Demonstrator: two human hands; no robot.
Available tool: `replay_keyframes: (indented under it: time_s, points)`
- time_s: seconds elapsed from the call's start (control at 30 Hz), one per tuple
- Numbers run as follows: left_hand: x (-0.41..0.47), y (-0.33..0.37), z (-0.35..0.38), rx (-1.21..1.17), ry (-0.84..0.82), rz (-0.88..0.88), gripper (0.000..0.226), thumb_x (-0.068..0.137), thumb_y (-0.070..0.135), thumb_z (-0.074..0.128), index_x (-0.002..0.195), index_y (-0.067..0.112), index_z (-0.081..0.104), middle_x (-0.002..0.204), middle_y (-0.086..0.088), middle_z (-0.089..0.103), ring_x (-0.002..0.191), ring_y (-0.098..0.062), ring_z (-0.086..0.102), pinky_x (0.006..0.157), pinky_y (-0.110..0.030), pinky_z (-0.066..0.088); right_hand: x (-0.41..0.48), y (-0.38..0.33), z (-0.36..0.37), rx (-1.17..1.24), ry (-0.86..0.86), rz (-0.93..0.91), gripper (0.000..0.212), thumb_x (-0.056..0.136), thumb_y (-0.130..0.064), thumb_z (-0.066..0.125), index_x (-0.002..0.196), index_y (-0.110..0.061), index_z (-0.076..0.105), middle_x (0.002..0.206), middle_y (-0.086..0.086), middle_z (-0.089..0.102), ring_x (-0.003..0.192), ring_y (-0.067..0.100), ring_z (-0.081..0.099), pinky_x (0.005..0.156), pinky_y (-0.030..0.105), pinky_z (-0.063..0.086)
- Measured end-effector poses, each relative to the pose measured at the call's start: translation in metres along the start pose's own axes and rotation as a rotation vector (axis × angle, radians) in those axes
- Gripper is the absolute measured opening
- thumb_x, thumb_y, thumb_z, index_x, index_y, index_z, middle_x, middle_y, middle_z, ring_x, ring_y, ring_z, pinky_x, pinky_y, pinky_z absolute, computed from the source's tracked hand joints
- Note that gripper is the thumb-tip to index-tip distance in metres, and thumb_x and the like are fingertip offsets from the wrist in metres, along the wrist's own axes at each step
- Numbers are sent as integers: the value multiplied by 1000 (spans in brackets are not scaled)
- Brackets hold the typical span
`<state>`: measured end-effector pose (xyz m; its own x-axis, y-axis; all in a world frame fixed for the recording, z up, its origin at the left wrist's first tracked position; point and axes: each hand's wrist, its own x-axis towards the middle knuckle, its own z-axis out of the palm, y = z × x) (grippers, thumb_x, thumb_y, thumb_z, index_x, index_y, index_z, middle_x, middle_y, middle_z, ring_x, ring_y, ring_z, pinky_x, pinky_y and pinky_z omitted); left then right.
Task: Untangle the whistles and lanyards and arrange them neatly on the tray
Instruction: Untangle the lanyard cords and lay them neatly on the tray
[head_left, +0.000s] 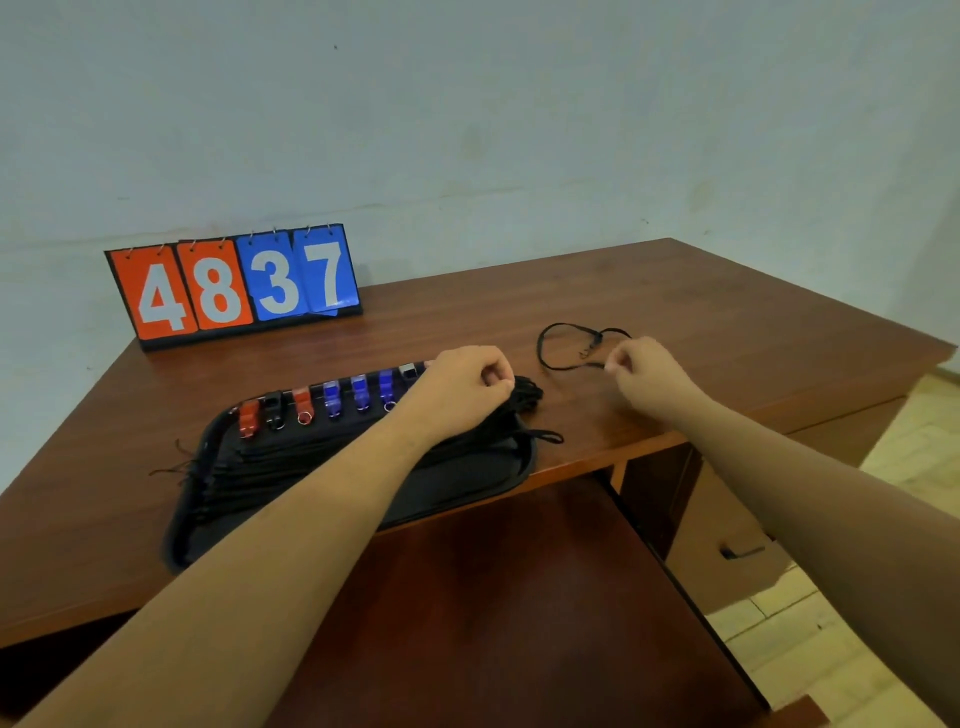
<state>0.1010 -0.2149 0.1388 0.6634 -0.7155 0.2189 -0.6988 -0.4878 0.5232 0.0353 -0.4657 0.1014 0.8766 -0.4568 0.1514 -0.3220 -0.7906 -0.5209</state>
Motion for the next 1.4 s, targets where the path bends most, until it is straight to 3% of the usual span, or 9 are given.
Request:
replay_keyframes:
  time_s: [0.17, 0.27, 0.4, 0.53, 0.67, 0.97, 1.13, 1.3, 1.4]
  points:
    - [7, 13, 0, -91, 46, -13, 17, 93, 31, 62, 110, 27, 59, 103, 14, 61, 93, -3, 59, 81, -19, 47, -18, -50, -46, 910, -9, -33, 18, 104, -10, 43, 91, -9, 56, 81, 11, 71, 73, 27, 69, 73, 40, 57]
    - [9, 26, -4, -235, 90, 3, 65, 88, 41, 68, 143, 25, 38, 136, 10, 50, 121, -4, 51, 100, -24, 43, -30, -78, -73, 1046, -123, -185, 20, 102, -6, 43, 85, -9, 54, 65, 8, 57, 49, 20, 45, 49, 30, 35]
    - [10, 49, -10, -588, -87, 27, 90, 82, 46, 75, 153, 25, 24, 156, 8, 34, 141, -6, 35, 116, -31, 29, -39, -110, -94, 1214, -345, -321, 18, 101, -6, 45, 84, -8, 52, 59, 3, 42, 43, 13, 28, 50, 30, 16]
    - [0, 66, -11, -769, -207, 108, 33, 97, 19, 60, 128, 7, 58, 113, -4, 72, 116, -16, 64, 109, -37, 42, -42, -124, -106, 1372, -386, -364, 18, 101, -9, 46, 83, -12, 50, 56, -1, 39, 42, 11, 27, 47, 28, 16]
    - [-15, 69, -16, -901, -237, 63, 22, 104, 14, 44, 105, 4, 63, 71, -3, 65, 85, -27, 71, 81, -31, 55, -35, -113, -115, 1546, -230, -219, 19, 99, -11, 48, 81, -15, 49, 57, -3, 40, 44, 10, 26, 43, 23, 21]
    - [-42, 45, -38, -831, -260, -21, 23, 103, 10, 43, 109, 4, 64, 66, 0, 47, 48, -13, 33, 50, -25, 25, -26, -45, -93, 865, 179, 116, 24, 93, -3, 47, 71, -12, 48, 60, 7, 40, 43, 15, 27, 47, 29, 18]
    - [-51, 39, -54, -788, -225, -35, 25, 104, 16, 42, 106, 4, 65, 64, 0, 47, 46, -12, 30, 49, -24, 24, -49, -46, -80, 244, -88, 24, 18, 96, -10, 56, 83, -7, 68, 72, 8, 64, 60, 18, 55, 53, 25, 45]
    - [-57, 51, -65, -668, -218, 3, 24, 103, 17, 45, 105, 5, 67, 62, 1, 48, 48, -12, 32, 48, -22, 28, -61, -78, -79, 349, -278, -267, 31, 93, -11, 55, 120, -20, 67, 122, -6, 68, 115, 11, 61, 102, 34, 46]
    - [-59, 53, -69, -623, -199, 26, 24, 102, 18, 48, 104, 6, 68, 61, 1, 48, 47, -12, 33, 48, -21, 29, -69, -96, -69, 586, -656, -393, 39, 96, -15, 47, 133, -11, 58, 126, 8, 67, 119, 28, 61, 103, 43, 46]
